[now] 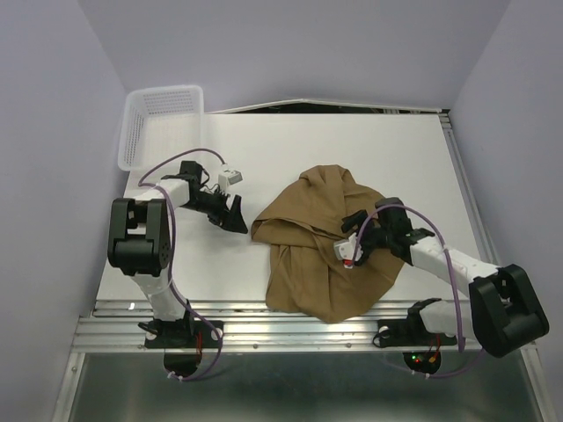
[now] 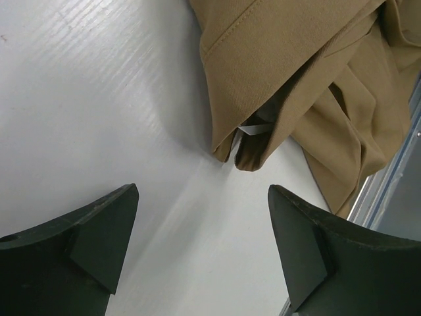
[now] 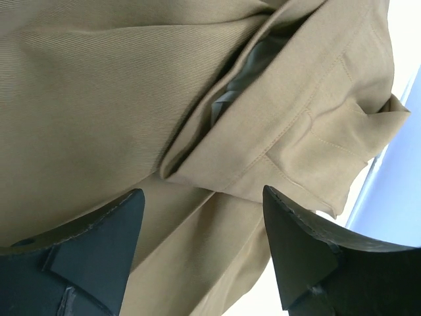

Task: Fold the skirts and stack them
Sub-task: Flatten the skirt out

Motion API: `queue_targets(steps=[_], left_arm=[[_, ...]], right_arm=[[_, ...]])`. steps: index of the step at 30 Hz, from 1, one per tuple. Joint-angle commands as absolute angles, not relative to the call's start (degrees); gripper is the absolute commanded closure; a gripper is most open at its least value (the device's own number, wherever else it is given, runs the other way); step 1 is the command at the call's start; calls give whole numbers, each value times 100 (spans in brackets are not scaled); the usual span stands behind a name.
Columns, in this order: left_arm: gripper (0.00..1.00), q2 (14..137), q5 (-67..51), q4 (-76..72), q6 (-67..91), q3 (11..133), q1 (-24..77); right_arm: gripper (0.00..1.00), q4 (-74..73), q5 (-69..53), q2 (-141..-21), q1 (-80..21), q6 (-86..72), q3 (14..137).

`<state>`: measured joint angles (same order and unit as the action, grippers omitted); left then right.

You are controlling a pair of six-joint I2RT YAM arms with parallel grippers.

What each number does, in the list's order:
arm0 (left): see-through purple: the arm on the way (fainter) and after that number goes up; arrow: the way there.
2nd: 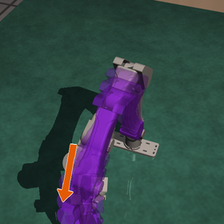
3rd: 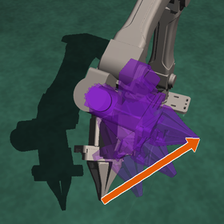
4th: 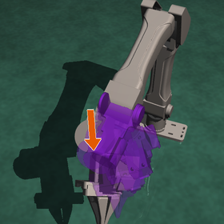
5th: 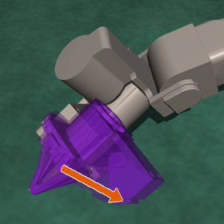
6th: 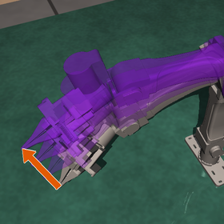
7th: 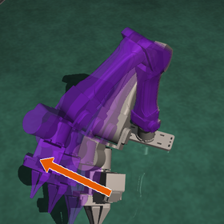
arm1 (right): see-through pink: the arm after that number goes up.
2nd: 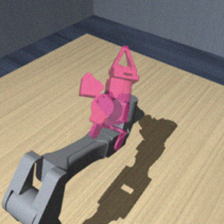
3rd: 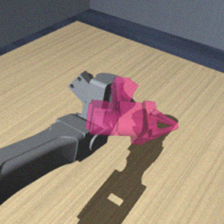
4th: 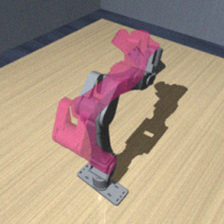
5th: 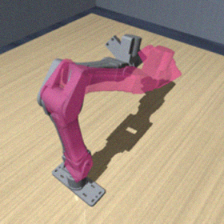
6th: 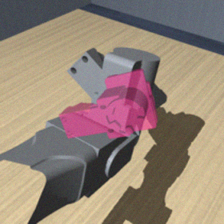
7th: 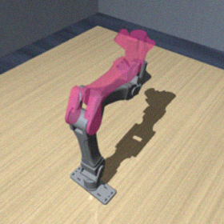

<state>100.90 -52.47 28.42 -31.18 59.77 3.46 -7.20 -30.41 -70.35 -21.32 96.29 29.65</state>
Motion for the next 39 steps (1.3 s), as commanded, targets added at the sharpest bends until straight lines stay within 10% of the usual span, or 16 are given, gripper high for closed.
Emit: queue_targets(steps=[1,32,39], left_arm=[[8,10238,-5783,3251,-3778,6293,343],[4,10441,-5388,3015,-4412,6029,791],[1,10082,-5089,3059,-4833,5933,800]], right_arm=[[22,-1125,-3050,-6838,-2092,9773,3147],[41,132,-3753,-7330,-2092,8939,3401],[99,280,-3709,-7435,-2145,8703,3480]])
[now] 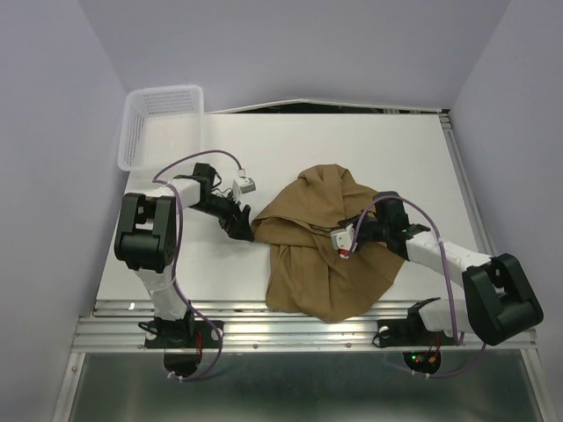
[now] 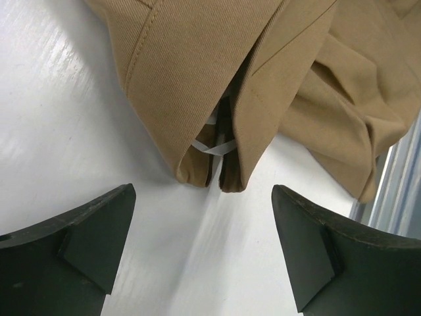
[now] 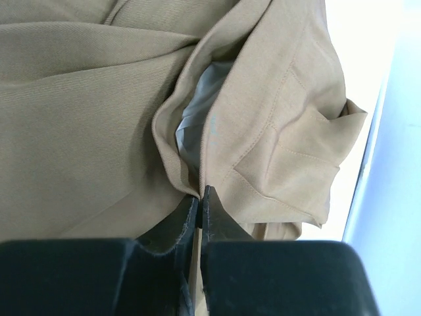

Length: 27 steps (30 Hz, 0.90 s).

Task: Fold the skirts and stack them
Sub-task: Flatten the skirt out

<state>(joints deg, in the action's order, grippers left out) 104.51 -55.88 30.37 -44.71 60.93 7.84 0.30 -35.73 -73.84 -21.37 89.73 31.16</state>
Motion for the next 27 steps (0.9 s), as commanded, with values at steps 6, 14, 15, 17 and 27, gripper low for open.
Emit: queue_targets(steps=[6,14,15,17,27], left_arm=[[1,10151,-4939,3049,-5071,5985,975],[2,10643,-5431,3120,-5230,6196,1397],[4,10696,-5449,3094,-5221,6222,1424],[13,10897,-5493,3059,-5133,6319,1459],[100,10372,-5020,2708,-4124,7169,932]], right_arm=[[99,343,-3516,-7576,-2197,7772,3902],[99,378,-3016,-7769,-2197,6418,4789],[99,378,-2936,-7796,-2197,6268,4999],[99,395,-2682,-7901,-2197,5698,5333],[99,378,-1398,-8323,-1820,4088,6968]])
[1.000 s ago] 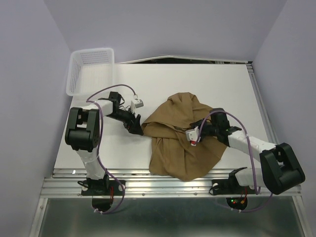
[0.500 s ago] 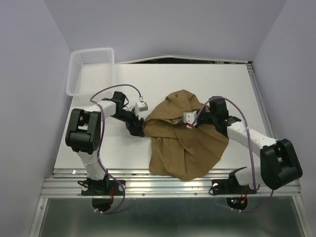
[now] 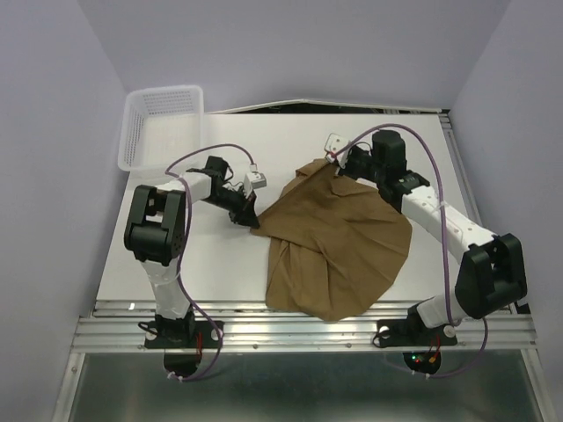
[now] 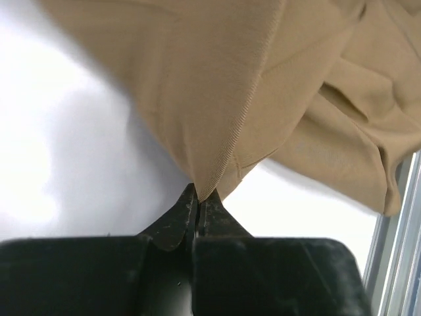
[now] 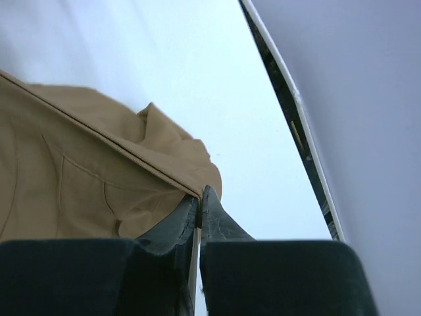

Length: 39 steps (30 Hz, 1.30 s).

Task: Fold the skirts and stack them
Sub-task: Flatten the skirt out

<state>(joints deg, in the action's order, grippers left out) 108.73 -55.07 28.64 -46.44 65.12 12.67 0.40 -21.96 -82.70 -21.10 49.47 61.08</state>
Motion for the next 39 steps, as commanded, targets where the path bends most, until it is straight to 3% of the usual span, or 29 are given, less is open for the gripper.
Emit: queue_targets(steps=[1,6,9,14,18,23,27,33,39], left_arm=[[100,10145,-4871,2664,-3896,7337,897],[100,9686,-4202,2479,-3288,8444,905],[100,9633,-3325,2365,-3042,9593,1080],[100,9370,-2033,2135,-3163,10440,1300],[100,8764,-1232,2215,-3803,10171,1625],[100,7622,287,2021,-4341,9264,2135],[100,7243,308,2713,-4175,9456,2232],[100,7505,536,3234,-3938,10045,2329],[100,8234,756,2769,-3973,10168,2338]], right_arm=[[99,387,-1328,-8358,-1758,3922,7118],[99,343,-1046,-8350,-1582,3674,7830],[99,343,-827,-8376,-1582,3691,8181],[99,256,-300,-8639,-1266,3551,9034],[99,-191,-150,-8273,-1187,3621,9238],[99,-606,-18,-7491,-1187,3770,8642],[99,-877,-44,-6900,-1187,3850,8253],[99,-941,298,-6934,-1187,3806,8349],[99,-484,562,-7645,-1187,3867,8358]])
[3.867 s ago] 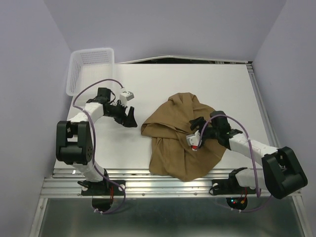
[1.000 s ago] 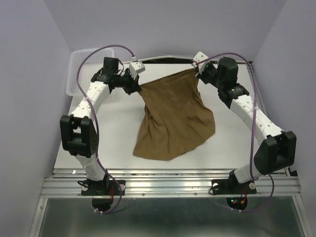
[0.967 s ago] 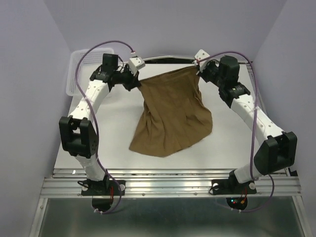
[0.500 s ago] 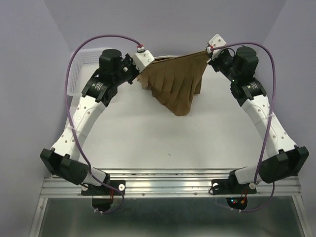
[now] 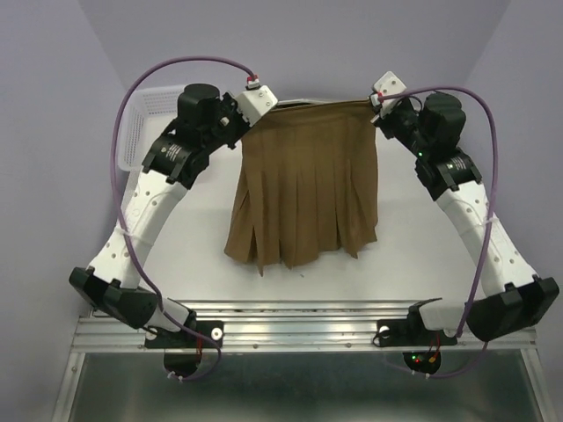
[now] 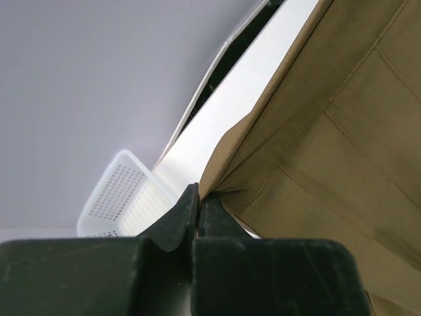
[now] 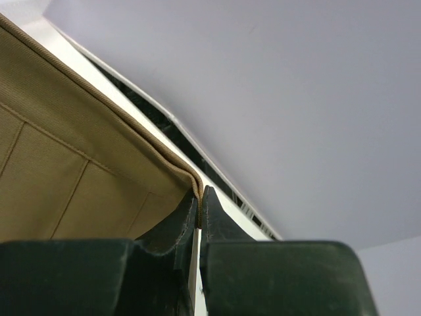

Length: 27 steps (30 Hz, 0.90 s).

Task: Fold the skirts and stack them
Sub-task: Flatten the skirt out

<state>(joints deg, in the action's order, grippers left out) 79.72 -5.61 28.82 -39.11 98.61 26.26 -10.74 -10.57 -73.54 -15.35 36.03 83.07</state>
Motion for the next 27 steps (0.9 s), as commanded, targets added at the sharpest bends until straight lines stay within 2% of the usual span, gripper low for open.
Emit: queue_targets(steps=[1,5,8,13,14,15,16,18,21,24,26,27], left_arm=[[100,8531,782,2716,-3973,10221,2329],[100,9420,643,2391,-3833,10774,2250],[100,10342,466,2119,-3446,11809,2031],[100,11976,457,1549,-2831,14399,1583],[100,12066,561,1034,-2752,14562,1547],[100,12111,589,715,-2760,14624,1521],[100,12050,667,416,-2803,14494,1494],[100,11823,686,-446,-2952,14031,1494],[100,11541,581,-1175,-3119,13101,1477],[100,11242,291,-1345,-3576,12343,1468],[100,10952,-59,-1319,-3961,11289,1485],[100,10829,-253,-1257,-4094,10850,1503]], right_arm=[[99,-318,597,-7942,-1100,3841,8428],[99,-70,519,-8829,-863,3630,8980],[99,140,475,-9639,-704,3349,9806],[99,141,483,-10791,-492,2857,11598],[99,141,518,-11141,-440,2822,12298],[99,123,527,-11310,-439,2804,12305],[99,123,545,-11451,-439,2804,12957],[99,141,466,-11662,-439,2795,13462],[99,350,63,-11462,-439,2882,12932],[99,965,-570,-10725,-439,3128,11009],[99,1264,-869,-10190,-439,3478,9981],[99,1396,-1096,-10004,-439,3663,8888]])
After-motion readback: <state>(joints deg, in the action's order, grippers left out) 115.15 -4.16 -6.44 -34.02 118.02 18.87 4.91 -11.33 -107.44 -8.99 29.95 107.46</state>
